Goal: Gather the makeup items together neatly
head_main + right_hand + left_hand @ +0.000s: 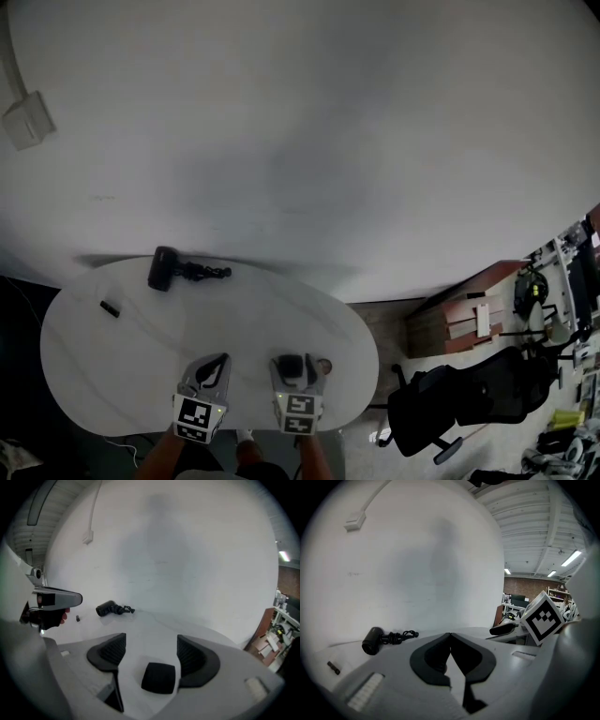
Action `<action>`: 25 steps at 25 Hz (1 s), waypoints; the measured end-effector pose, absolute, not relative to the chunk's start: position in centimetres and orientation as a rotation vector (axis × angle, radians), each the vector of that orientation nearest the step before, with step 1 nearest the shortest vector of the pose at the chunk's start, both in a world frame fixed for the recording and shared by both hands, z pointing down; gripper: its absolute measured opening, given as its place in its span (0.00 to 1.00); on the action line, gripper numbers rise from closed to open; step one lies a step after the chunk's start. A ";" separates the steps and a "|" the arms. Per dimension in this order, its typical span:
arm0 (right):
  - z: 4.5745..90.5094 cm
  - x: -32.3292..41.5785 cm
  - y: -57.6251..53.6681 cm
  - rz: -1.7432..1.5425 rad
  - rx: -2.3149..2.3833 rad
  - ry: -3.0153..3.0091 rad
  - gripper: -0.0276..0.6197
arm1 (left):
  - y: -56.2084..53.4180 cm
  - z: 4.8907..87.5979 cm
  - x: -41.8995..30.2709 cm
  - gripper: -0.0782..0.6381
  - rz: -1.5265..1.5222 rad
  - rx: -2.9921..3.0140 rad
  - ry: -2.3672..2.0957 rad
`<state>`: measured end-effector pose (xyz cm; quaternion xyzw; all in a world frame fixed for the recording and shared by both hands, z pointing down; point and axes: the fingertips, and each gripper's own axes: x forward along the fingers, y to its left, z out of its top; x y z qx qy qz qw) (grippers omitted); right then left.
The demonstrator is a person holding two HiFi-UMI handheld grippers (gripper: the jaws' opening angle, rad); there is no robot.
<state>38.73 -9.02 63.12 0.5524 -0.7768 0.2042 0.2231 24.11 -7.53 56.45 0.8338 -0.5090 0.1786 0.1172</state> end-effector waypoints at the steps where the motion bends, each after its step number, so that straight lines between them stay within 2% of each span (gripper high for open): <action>1: 62.2 38.5 -9.2 0.543 1.529 -2.166 0.56 | -7.6 55.9 23.9 0.12 0.510 2.443 -1.505; 8: 56.8 35.6 -9.5 0.416 1.478 -2.302 0.53 | -7.2 51.9 21.8 0.12 0.424 2.435 -1.609; 10: 55.4 34.4 -9.3 0.377 1.458 -2.336 0.42 | -7.0 50.7 21.2 0.12 0.404 2.439 -1.642; 15: 52.3 31.7 -8.6 0.286 1.422 -2.418 0.27 | -6.2 48.2 19.4 0.12 0.369 2.430 -1.728; 25: 48.4 26.0 -7.4 0.155 1.352 -2.542 0.09 | -3.9 45.6 13.8 0.12 0.311 2.348 -1.902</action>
